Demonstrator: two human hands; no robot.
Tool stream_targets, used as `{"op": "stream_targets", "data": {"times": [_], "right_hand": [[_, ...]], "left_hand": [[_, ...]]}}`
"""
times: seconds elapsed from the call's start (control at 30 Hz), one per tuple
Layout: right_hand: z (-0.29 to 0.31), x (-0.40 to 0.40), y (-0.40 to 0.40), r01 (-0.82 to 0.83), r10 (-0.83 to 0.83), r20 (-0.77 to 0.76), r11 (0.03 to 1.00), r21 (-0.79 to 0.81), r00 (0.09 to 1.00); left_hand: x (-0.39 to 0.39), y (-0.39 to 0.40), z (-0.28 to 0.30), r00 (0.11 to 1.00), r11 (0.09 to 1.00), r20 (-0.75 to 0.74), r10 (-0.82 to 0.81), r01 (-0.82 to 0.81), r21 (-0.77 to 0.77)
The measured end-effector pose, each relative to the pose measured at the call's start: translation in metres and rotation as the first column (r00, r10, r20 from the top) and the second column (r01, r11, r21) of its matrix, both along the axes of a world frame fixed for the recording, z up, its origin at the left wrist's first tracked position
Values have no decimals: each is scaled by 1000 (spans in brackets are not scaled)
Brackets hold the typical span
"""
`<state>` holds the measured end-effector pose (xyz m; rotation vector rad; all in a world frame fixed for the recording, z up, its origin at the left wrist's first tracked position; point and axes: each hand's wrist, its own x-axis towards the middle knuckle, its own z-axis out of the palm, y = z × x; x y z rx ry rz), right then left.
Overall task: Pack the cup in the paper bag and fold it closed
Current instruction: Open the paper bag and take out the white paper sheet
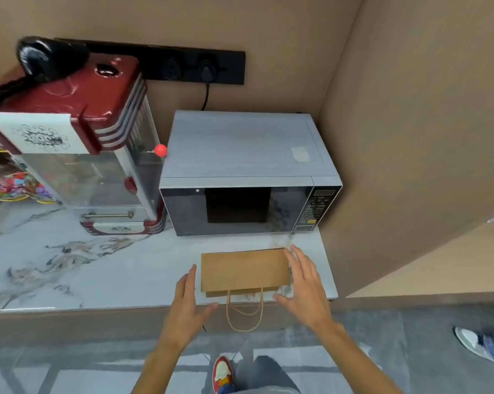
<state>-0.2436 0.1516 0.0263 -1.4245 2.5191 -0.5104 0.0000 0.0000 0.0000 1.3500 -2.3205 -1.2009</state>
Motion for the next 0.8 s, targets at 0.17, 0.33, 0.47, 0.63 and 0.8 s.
{"op": "stream_targets", "data": {"times": [0.17, 0.33, 0.47, 0.63, 0.8], "right_hand": [[1, -7, -17, 2, -3, 13, 1000, 24, 1000], [1, -14, -25, -112, 109, 107, 993, 26, 988], [6, -25, -27, -126, 113, 292, 992, 27, 950], [23, -40, -34, -146, 127, 457, 989, 7, 881], [42, -56, -51, -108, 100, 499, 994, -13, 861]], "left_hand": [[-14, -11, 3, 997, 999, -76, 23, -20, 39], [-18, -23, 5, 995, 997, -99, 13, -6, 74], [-19, -25, 8, 994, 996, -106, 3, 7, 94], [-17, -26, 16, 989, 995, -149, -14, 29, 96], [-23, -23, 27, 984, 989, -174, 34, -7, 151]]}}
